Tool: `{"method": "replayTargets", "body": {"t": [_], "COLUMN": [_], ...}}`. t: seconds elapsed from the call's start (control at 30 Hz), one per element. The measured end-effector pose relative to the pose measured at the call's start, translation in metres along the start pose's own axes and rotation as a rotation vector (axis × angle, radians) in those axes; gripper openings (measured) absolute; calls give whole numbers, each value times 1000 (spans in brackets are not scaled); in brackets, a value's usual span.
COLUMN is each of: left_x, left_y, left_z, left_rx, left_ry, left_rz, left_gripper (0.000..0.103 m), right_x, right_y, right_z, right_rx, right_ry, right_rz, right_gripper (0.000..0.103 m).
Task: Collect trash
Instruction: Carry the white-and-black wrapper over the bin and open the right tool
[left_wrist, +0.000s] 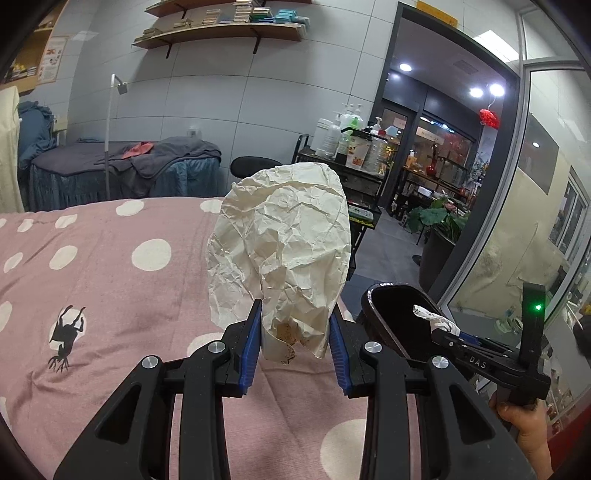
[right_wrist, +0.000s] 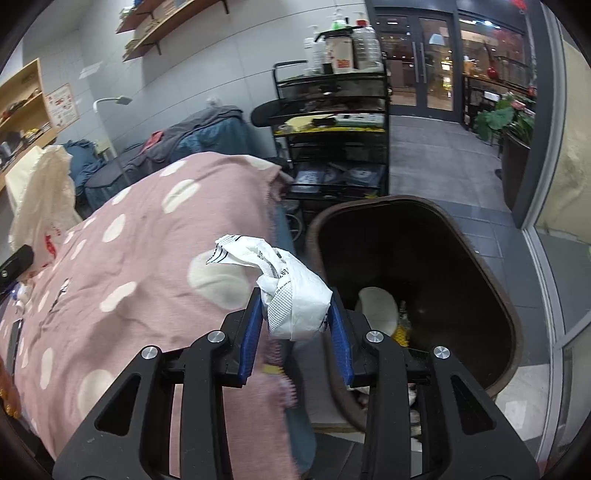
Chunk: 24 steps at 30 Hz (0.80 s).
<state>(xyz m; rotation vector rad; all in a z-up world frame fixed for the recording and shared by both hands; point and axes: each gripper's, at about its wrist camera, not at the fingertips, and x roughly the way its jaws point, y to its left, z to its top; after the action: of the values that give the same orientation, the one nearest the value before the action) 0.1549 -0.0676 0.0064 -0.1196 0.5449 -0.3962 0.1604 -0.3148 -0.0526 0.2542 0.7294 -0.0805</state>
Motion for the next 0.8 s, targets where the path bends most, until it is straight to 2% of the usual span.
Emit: {"method": "replayTargets", "body": {"t": [0.43, 0.5, 0.53, 0.57, 0.63, 0.67, 0.8], "left_x": [25, 28, 29, 30, 32, 32, 39], "left_y": [-42, -47, -49, -52, -57, -60, -66], "left_z": [0, -1, 0, 0, 0, 1, 2], "left_rx": [77, 86, 91, 98, 108, 110, 123], "left_ry": [41, 49, 52, 55, 58, 60, 73], "left_rz": [-72, -81, -84, -86, -94, -98, -118], "left_gripper": [33, 33, 33, 33, 33, 33, 33], "right_x": [52, 59, 61, 64, 64, 63, 61], "right_y": [-68, -74, -75, -76, -78, -78, -75], "right_z": [-1, -3, -3, -4, -5, -6, -9], "right_rx": [90, 95, 95, 96, 107, 109, 91], "right_ry": [73, 84, 86, 88, 76, 67, 63], "right_rz": [-162, -184, -195, -204, -205, -210, -214], "right_gripper": [36, 38, 44, 58, 75, 80, 81]}}
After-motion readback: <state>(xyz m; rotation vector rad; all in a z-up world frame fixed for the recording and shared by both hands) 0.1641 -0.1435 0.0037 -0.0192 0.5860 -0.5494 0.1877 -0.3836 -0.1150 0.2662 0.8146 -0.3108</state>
